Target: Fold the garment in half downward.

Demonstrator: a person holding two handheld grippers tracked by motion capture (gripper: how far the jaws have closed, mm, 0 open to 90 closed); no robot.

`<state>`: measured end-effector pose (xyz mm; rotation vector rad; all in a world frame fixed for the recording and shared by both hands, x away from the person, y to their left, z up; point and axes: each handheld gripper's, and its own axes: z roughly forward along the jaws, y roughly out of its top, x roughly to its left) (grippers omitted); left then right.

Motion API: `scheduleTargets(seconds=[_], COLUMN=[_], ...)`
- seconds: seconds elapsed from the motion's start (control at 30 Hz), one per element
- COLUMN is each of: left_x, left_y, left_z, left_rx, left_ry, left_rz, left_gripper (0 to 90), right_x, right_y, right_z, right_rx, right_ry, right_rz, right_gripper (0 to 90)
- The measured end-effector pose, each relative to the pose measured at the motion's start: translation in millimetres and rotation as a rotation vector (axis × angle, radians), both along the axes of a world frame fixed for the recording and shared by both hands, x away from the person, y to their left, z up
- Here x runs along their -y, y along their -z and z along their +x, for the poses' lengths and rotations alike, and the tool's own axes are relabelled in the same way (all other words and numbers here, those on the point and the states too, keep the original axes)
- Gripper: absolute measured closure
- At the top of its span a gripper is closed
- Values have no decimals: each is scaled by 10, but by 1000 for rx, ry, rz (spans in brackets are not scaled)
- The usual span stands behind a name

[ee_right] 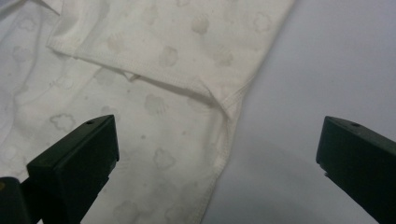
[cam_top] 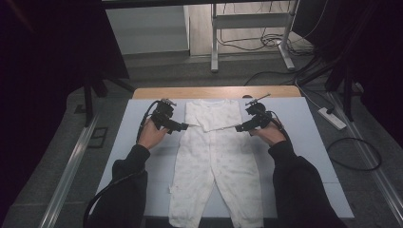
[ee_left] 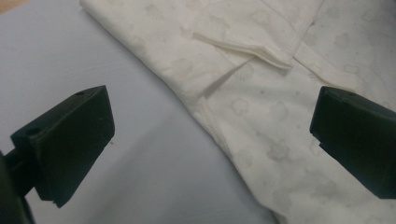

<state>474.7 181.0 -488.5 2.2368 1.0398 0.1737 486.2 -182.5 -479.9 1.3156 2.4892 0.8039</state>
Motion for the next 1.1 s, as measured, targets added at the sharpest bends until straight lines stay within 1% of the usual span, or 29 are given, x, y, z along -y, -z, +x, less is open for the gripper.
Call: scheduleTargets(seconds=[0.03, 0.1, 0.2, 0.33, 0.4, 0.53, 0.7, 0.8, 0.9, 1.0, 1.03, 1.1], left_x=[1, 12, 27, 62, 82, 125, 191, 233, 265, 270, 272, 275], left_y=[0, 9, 34, 75, 88, 103, 119, 133, 147, 157, 162, 171], left_z=[15, 39, 84, 142, 174, 251, 342, 397, 443, 490, 504, 531], left_rx=[2, 4, 3, -4, -8, -13, -23, -25, -23, -29, -28, -33], left_ry=[2, -5, -1, -6, -10, -15, -23, -30, -35, -44, -48, -51], left_rz=[5, 1, 2, 5, 16, 34, 46, 54, 73, 63, 61, 65], left_gripper=[0, 0, 2, 2, 1, 0, 0, 0, 0, 0, 0, 0], right_x=[-2, -9, -30, -56, -66, -78, -94, -110, -129, -149, -158, -175], right_y=[1, 1, 10, 18, 15, 20, 34, 56, 78, 104, 115, 143], right_z=[18, 48, 95, 164, 197, 279, 368, 418, 474, 527, 543, 577], right_rx=[-1, -1, 1, 2, 6, 6, 15, 24, 22, 32, 27, 30], right_ry=[1, 2, 14, 25, 31, 42, 58, 69, 80, 86, 91, 93], right_rz=[6, 14, 6, 11, 20, 8, 10, -2, -9, -16, -22, -40], right_gripper=[0, 0, 0, 0, 0, 0, 1, 6, 10, 19, 20, 22])
